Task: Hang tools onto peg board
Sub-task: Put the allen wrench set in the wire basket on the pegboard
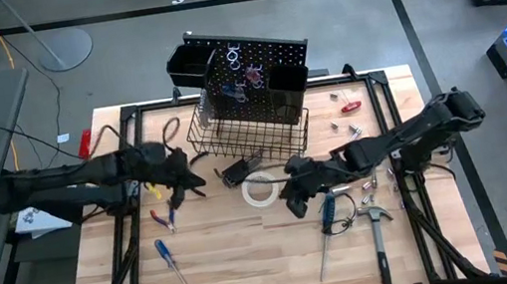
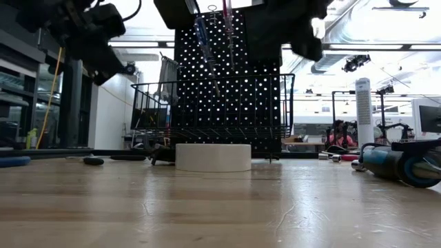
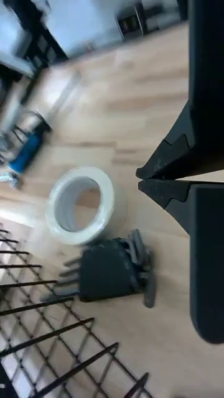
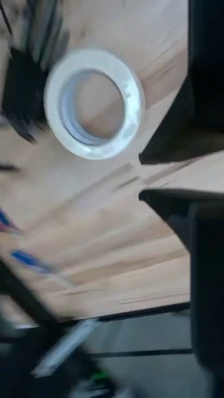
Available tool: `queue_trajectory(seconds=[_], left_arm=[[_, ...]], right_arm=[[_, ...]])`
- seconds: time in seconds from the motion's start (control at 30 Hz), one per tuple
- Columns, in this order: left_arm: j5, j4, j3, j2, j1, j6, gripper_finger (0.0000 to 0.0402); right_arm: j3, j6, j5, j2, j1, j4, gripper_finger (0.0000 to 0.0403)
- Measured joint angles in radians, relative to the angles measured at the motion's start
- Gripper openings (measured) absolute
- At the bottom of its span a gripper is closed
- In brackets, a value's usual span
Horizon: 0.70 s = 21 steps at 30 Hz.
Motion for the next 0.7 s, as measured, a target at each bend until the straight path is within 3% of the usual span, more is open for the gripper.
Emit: queue_trajectory(seconds=[0.17, 0.33, 0.53, 0.7], left_arm=[[-0.152, 0.067, 0.001, 0.124, -0.143, 0.082, 0.0002], [-0.273, 0.026, 0.075, 0.325, -0.193, 0.211, 0.0033], [-0.377, 0.039, 0.156, 0.542, -0.174, 0.419, 0.0113], [-0.389, 0.0, 0.177, 0.644, -0.126, 0.46, 0.0178]], right_arm=[[0.0, -0.261, -0.083, 0.073, -0.03, 0.005, 0.0162], [0.007, -0.413, -0.083, 0.117, -0.056, 0.011, 0.0238], [0.103, -0.448, -0.013, 0.117, -0.091, -0.054, 0.0256], [0.194, -0.432, 0.042, 0.117, -0.111, -0.139, 0.0257]])
